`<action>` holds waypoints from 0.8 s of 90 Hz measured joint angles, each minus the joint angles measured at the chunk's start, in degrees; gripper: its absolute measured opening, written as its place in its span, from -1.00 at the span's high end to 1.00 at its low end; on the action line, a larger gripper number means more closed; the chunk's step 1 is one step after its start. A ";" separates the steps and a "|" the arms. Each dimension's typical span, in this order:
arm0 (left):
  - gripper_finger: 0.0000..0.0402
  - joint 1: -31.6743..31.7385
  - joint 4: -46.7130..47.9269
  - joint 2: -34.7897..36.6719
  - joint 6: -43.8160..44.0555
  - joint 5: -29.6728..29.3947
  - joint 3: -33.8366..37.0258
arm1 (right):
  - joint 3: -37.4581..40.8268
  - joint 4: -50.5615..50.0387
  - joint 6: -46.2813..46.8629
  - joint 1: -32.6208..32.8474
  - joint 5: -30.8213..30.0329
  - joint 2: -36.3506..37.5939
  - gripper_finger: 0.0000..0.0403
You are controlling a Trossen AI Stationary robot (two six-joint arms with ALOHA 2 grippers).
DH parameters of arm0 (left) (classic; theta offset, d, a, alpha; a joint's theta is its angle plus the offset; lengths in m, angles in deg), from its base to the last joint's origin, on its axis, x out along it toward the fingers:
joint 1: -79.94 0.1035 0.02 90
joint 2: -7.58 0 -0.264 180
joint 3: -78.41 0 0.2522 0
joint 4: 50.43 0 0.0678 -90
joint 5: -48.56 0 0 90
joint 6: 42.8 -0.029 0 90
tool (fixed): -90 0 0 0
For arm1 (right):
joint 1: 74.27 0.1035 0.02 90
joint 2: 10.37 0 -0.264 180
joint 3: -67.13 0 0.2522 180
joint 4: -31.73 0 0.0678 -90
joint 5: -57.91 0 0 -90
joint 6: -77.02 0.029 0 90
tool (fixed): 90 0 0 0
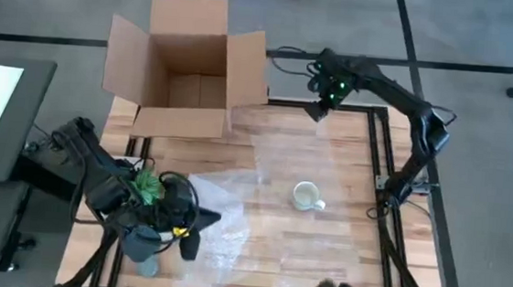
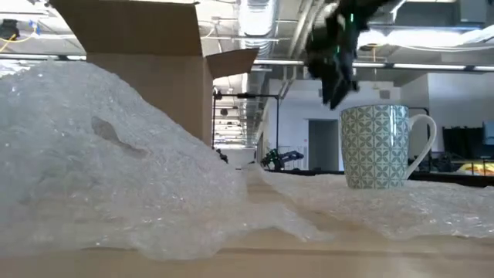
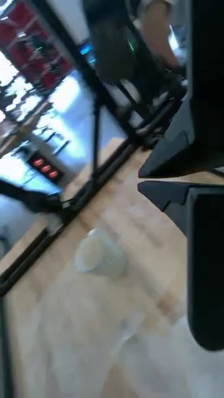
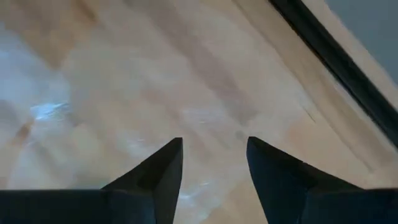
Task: Wrap mug
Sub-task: Wrap the green mug with bubble wrap
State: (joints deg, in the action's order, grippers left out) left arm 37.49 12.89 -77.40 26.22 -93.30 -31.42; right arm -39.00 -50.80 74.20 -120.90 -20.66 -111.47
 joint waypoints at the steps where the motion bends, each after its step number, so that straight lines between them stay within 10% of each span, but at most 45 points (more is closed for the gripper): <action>1: 1.00 0.14 0.03 0.08 0.01 -0.41 0.00 | 0.27 0.32 -0.33 -0.48 0.15 -0.40 0.14; 42: 1.00 9.77 -2.07 0.71 -0.75 -6.68 -0.04 | 1.96 9.32 -5.24 -4.90 1.71 -18.57 -0.12; 72: 1.00 14.29 -4.00 0.71 -5.65 -6.71 -0.04 | 2.45 11.26 -4.71 -1.05 -5.02 -22.65 0.29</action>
State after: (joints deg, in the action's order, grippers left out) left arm 51.78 8.89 -76.69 20.56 -100.00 -31.46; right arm -36.55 -39.54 69.49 -121.95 -25.68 -134.12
